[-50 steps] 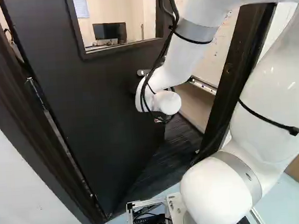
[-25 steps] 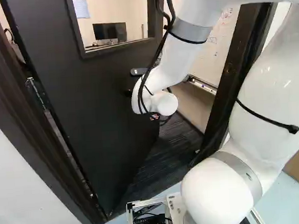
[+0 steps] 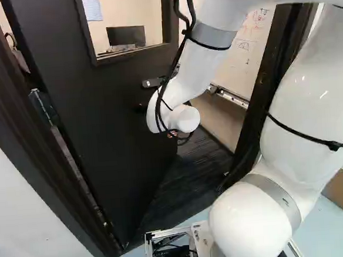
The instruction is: Open the door and move inside
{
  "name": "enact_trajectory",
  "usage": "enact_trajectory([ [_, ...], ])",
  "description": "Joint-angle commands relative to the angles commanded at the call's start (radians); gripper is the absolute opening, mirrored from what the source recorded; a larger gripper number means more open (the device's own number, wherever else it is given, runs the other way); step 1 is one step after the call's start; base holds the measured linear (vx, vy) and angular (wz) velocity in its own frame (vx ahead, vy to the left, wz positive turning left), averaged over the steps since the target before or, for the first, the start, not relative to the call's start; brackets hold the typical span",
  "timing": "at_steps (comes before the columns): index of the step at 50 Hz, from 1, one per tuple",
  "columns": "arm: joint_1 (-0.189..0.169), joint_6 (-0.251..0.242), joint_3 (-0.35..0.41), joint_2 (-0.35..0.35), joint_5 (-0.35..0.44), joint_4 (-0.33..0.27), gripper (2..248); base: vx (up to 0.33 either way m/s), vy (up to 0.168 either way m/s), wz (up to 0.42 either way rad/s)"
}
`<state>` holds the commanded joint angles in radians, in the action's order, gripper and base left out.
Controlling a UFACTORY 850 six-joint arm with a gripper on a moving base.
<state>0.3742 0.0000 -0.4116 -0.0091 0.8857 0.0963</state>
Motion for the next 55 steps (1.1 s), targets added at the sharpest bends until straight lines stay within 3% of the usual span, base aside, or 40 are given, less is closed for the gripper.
enact_trajectory([
  [37,0.041,0.000,-0.096,-0.092,-0.001,-0.001,247,0.000,0.000,0.000],
  [55,0.061,0.000,-0.152,-0.143,-0.039,-0.001,247,0.000,0.000,0.000],
])
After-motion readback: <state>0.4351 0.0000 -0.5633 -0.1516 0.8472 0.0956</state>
